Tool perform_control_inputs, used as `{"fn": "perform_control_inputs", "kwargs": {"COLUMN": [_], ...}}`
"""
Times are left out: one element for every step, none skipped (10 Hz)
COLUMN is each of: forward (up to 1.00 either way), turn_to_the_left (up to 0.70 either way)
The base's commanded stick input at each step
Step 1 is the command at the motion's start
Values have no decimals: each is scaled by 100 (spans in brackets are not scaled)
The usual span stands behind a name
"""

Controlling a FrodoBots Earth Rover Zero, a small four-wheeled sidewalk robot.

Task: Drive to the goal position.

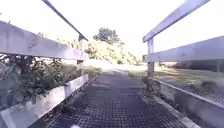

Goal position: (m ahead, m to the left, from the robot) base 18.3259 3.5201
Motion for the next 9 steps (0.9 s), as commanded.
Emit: {"fn": "perform_control_inputs", "kwargs": {"forward": [0,0,0,0,0,70,70,70,70], "turn_to_the_left": [0,0,0,0,0,0,0,0,0]}}
